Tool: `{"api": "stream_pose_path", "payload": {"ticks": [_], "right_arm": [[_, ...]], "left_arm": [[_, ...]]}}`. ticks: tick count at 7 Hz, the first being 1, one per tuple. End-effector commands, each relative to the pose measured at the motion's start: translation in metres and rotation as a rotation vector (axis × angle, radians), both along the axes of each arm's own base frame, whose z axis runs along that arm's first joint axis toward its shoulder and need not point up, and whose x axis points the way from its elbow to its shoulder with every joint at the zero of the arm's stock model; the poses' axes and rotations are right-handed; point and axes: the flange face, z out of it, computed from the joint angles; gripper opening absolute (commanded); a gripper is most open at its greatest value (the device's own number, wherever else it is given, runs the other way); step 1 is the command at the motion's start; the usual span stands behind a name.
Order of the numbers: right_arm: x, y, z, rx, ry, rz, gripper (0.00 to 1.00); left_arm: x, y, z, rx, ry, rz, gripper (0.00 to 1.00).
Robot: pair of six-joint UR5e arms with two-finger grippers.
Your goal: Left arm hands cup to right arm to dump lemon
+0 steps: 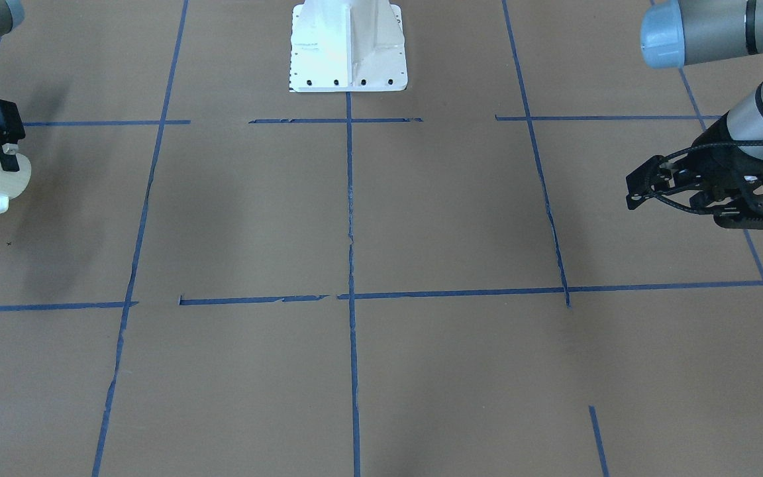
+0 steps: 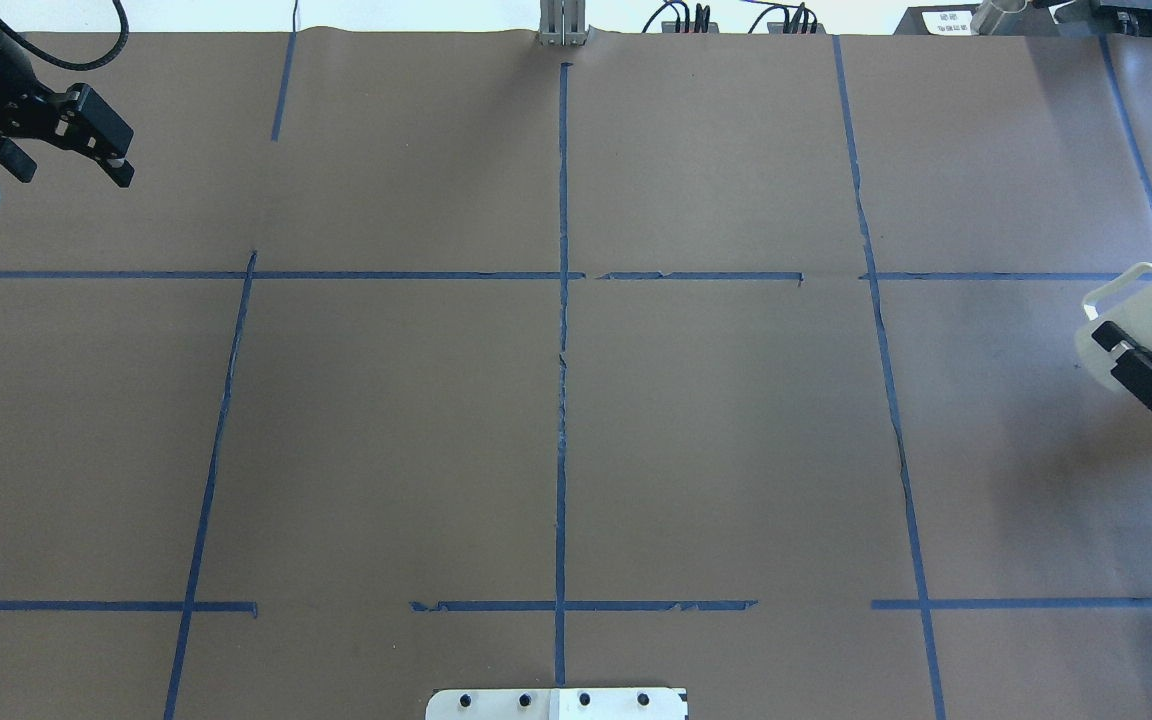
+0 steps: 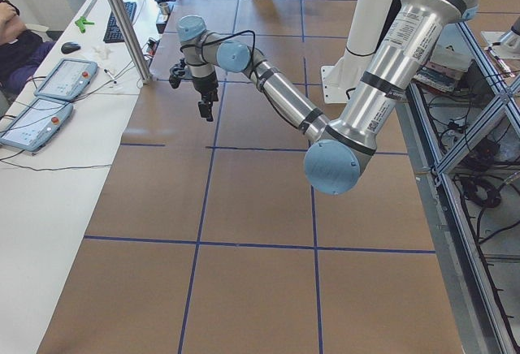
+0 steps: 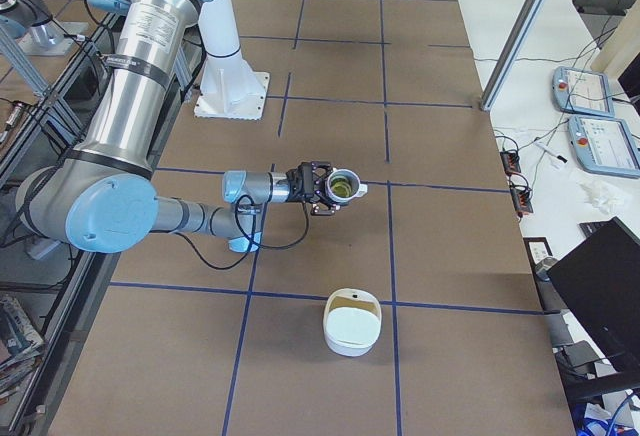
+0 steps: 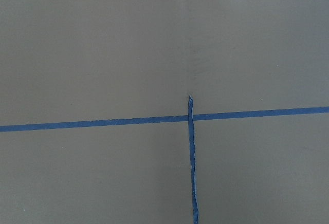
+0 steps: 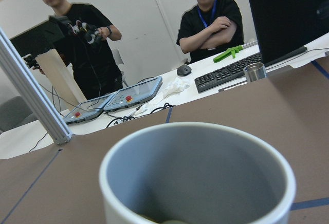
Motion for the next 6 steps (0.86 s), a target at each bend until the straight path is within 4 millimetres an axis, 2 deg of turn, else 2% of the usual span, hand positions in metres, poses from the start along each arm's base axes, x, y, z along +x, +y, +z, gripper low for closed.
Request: {"api": "stream_pose_path", "payload": {"ticks": [1,2,4,6], "right_arm": [[0.076,-0.037,0.035,-0.082,-0.004,-0.066,0.01],[0.085,-0.043,0.046,-0.136,-0.080,-0.046,0.01],[0.103,-0.038,0.045,-0.212,-0.357,0.008,0.01],[0.141,-0.030,0.083,-0.311,-0.648,0.114,0.02]], "left_arm": [[0.001,0.000,-0.002,0.000,0.001,-0.001,1.00],[0.002,0.000,-0.004,0.001,0.002,-0.001,1.00],[0.003,-0.001,-0.006,0.005,0.004,0.000,1.00],[0.004,-0.001,-0.007,0.004,0.004,0.001,1.00]]}}
